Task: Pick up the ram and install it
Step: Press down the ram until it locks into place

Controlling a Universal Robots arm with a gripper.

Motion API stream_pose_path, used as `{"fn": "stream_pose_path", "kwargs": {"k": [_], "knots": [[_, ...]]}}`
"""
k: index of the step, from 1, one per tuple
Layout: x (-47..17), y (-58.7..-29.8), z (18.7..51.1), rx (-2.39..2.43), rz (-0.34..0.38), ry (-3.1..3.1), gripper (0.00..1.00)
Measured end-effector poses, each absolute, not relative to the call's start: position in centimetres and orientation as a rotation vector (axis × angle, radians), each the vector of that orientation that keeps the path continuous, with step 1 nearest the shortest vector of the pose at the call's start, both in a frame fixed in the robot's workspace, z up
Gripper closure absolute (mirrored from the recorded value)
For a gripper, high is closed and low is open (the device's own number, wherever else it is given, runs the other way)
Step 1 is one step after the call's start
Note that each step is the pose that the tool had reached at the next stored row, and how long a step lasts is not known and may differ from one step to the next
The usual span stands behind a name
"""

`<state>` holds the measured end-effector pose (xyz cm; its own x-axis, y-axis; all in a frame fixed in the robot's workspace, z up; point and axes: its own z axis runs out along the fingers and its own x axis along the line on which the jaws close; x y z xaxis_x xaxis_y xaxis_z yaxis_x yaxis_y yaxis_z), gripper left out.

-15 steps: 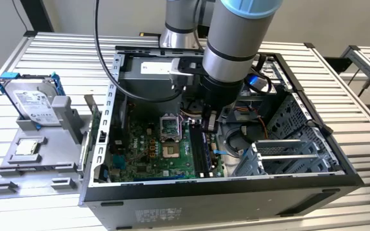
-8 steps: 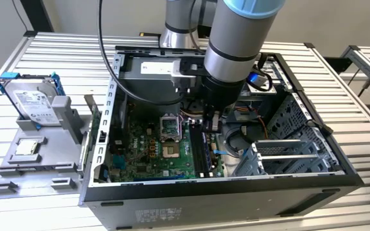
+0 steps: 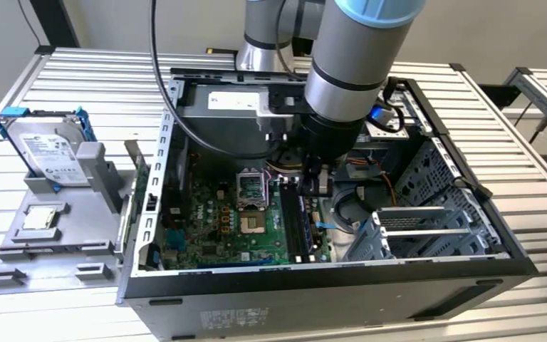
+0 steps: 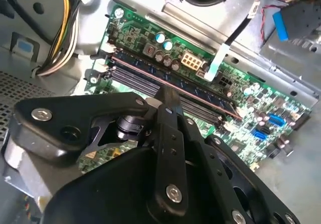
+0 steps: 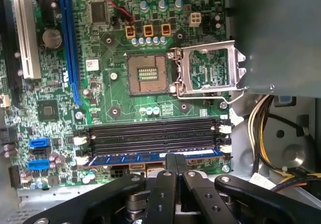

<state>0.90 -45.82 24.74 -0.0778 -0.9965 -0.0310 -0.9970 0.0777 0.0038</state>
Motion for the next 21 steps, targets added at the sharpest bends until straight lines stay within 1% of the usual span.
{"fn": "stream_pose_path", "kwargs": {"k": [12, 15, 21], "knots": [[1.0, -46.0, 24.6, -2.177, 0.035, 2.236, 1.00], [1.0, -46.8, 24.2, -2.177, 0.035, 2.236, 1.00], [1.1, -46.9, 23.1, -2.177, 0.036, 2.236, 1.00]]}}
